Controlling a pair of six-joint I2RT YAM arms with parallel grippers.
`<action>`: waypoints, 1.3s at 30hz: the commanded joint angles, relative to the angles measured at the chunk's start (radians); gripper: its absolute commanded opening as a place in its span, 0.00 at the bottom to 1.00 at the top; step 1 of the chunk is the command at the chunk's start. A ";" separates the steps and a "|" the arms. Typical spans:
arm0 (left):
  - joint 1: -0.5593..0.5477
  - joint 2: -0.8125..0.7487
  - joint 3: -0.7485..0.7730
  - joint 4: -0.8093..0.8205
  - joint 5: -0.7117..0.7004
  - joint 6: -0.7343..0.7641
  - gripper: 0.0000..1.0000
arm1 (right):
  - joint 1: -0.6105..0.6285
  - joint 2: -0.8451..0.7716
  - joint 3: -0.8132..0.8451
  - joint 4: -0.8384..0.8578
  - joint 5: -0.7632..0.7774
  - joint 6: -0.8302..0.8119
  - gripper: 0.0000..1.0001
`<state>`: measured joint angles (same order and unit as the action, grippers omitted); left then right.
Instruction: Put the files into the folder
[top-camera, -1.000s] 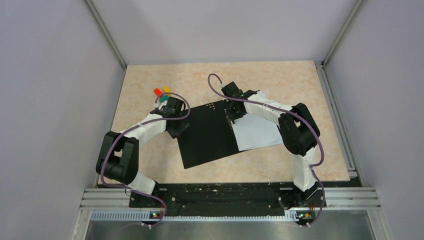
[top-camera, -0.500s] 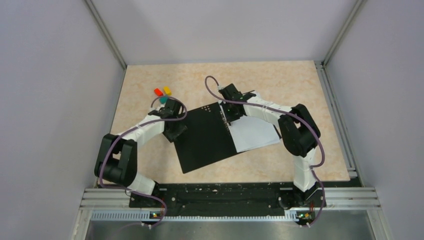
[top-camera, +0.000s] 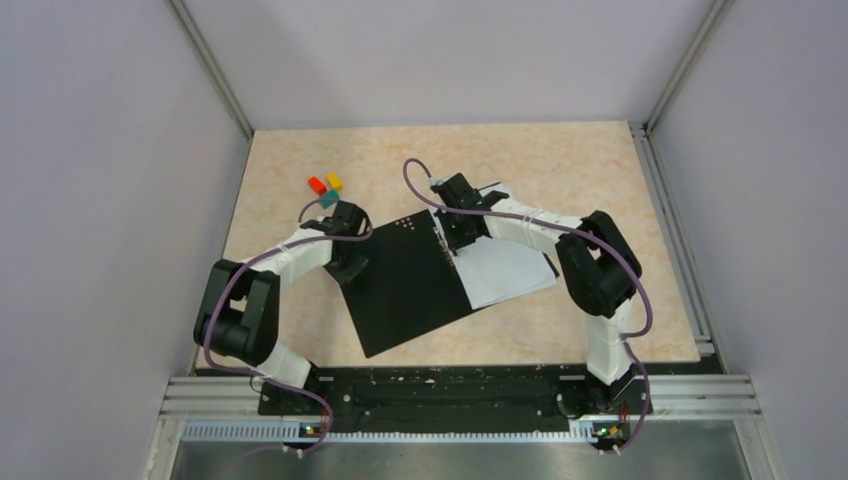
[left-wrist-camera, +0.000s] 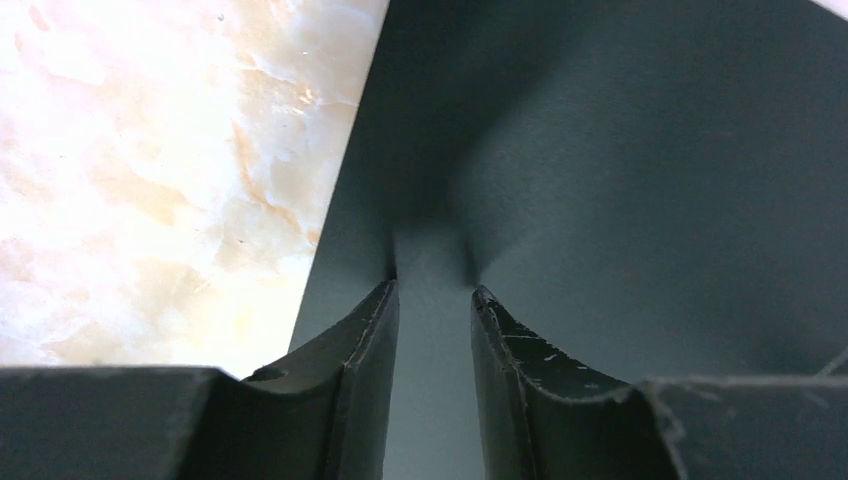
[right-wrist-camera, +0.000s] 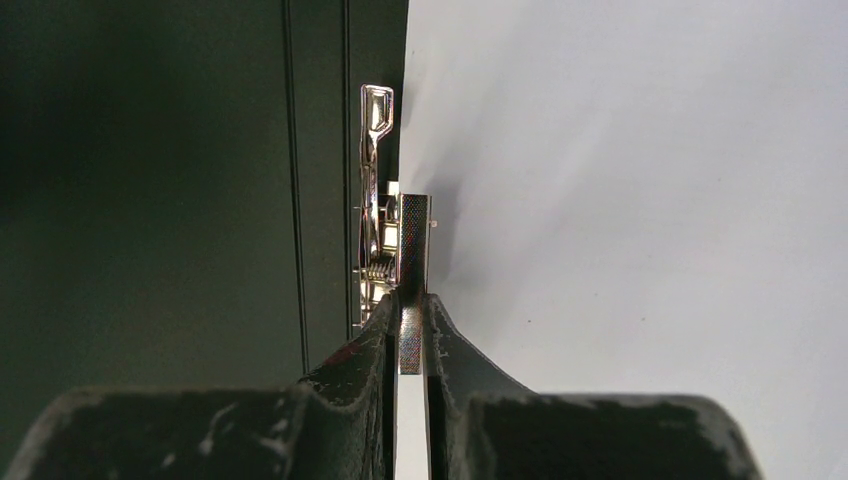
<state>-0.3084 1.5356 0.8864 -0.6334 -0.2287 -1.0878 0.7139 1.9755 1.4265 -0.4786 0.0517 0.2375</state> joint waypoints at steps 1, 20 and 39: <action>0.003 0.039 0.000 -0.036 -0.050 -0.041 0.38 | 0.025 -0.036 -0.017 -0.048 0.025 -0.001 0.16; 0.005 0.084 0.018 -0.043 -0.088 0.033 0.38 | -0.432 -0.065 -0.019 0.305 -0.115 0.174 0.88; 0.017 0.101 0.028 -0.036 -0.079 0.062 0.38 | -0.502 0.160 0.079 0.340 -0.212 0.254 0.92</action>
<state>-0.3000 1.5993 0.9184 -0.6594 -0.2970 -1.0348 0.1944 2.1094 1.4868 -0.1547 -0.1188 0.4690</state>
